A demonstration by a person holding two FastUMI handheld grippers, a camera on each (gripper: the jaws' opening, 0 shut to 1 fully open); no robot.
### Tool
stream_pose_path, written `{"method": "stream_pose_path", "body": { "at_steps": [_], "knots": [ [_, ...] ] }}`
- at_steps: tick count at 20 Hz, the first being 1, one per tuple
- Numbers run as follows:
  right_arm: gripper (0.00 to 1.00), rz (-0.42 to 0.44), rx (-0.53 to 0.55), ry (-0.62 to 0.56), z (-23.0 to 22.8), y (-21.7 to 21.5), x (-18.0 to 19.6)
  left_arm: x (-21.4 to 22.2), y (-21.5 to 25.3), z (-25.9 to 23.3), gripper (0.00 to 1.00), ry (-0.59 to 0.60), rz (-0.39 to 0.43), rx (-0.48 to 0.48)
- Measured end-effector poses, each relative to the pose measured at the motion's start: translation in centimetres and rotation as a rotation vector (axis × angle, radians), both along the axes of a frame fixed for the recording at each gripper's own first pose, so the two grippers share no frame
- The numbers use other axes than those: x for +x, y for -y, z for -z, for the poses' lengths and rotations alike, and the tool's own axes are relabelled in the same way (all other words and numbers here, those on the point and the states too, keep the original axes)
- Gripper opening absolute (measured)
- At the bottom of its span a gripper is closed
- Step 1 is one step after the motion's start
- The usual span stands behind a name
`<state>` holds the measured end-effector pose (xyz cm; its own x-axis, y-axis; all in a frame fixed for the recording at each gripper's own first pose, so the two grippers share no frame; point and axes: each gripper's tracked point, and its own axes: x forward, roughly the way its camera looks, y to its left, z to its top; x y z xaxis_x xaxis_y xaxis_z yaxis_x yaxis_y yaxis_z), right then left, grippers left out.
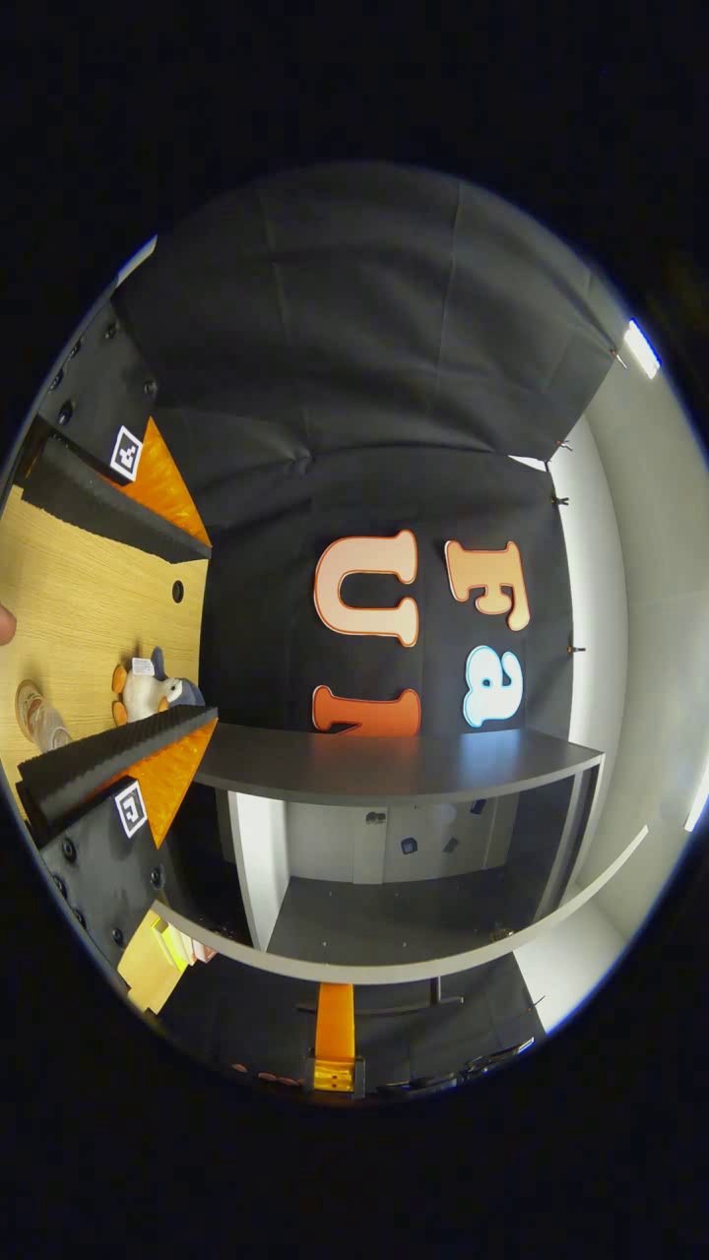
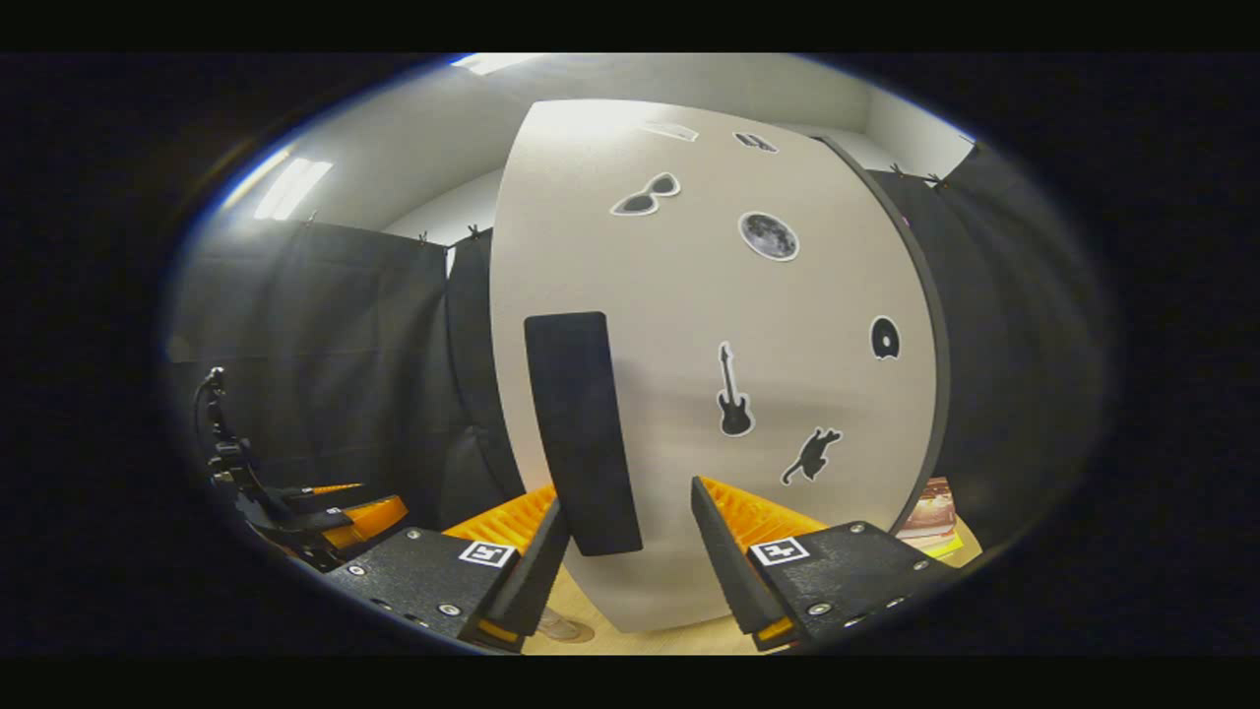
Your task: Open the cabinet door with the right hand, grasp the bottle in the cabinet with the left hand and place it on the coaster, then close the cabinet door with the right hand.
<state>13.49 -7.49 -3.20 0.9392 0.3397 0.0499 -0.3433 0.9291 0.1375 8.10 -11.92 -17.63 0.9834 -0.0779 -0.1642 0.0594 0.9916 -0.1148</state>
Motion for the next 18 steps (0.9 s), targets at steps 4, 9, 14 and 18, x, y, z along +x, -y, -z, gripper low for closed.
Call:
{"method": "stream_pose_path", "body": {
  "at_steps": [4, 9, 14, 18],
  "knots": [
    [0.75, 0.019, 0.036, -0.004, 0.0, -0.7, 0.6, 1.2, -0.6, 0.5, 0.95, -0.024, -0.031, -0.023],
    [0.82, 0.067, 0.012, 0.029, 0.2, -0.9, 1.5, 2.4, -0.5, 0.2, 0.95, -0.027, -0.061, -0.009],
    [0.83, 0.122, -0.081, 0.058, 0.5, -1.4, 2.2, 3.2, 0.1, -0.4, 0.95, -0.02, -0.071, -0.019],
    [0.86, 0.157, -0.113, 0.07, 0.7, -1.6, 2.4, 3.5, 0.4, -0.4, 0.95, -0.027, -0.085, -0.024]
  ]
}}
